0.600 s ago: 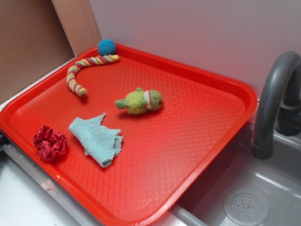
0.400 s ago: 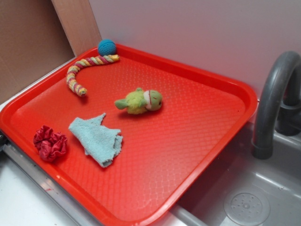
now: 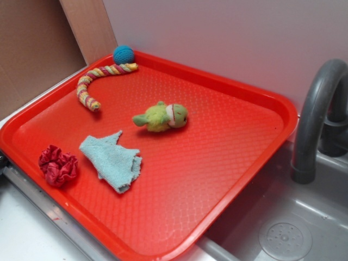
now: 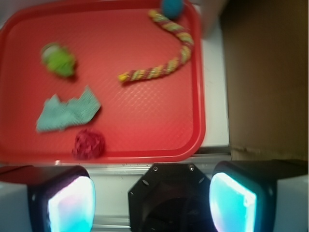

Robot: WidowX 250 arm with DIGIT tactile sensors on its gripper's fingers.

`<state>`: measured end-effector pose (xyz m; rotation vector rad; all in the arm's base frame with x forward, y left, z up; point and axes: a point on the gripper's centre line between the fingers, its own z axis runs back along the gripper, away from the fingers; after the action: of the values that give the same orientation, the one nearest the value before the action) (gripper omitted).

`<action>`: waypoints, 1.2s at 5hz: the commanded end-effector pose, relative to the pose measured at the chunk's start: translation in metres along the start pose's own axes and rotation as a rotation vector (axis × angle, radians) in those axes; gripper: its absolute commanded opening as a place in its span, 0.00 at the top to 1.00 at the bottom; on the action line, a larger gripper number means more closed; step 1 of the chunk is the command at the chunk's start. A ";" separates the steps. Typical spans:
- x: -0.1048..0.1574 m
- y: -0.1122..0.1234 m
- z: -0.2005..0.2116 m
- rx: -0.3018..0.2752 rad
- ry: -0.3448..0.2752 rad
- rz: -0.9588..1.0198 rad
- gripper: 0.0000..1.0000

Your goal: Grab the multicolored rope.

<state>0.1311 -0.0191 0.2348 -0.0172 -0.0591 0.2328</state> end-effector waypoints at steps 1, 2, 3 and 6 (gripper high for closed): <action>0.031 0.005 -0.007 -0.035 0.003 0.524 0.00; 0.040 0.011 -0.030 -0.070 0.004 0.776 0.00; 0.055 0.009 -0.059 -0.144 -0.020 1.026 0.00; 0.105 -0.009 -0.144 -0.043 -0.082 1.292 0.00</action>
<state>0.2419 -0.0091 0.0860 -0.0472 -0.0931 1.5050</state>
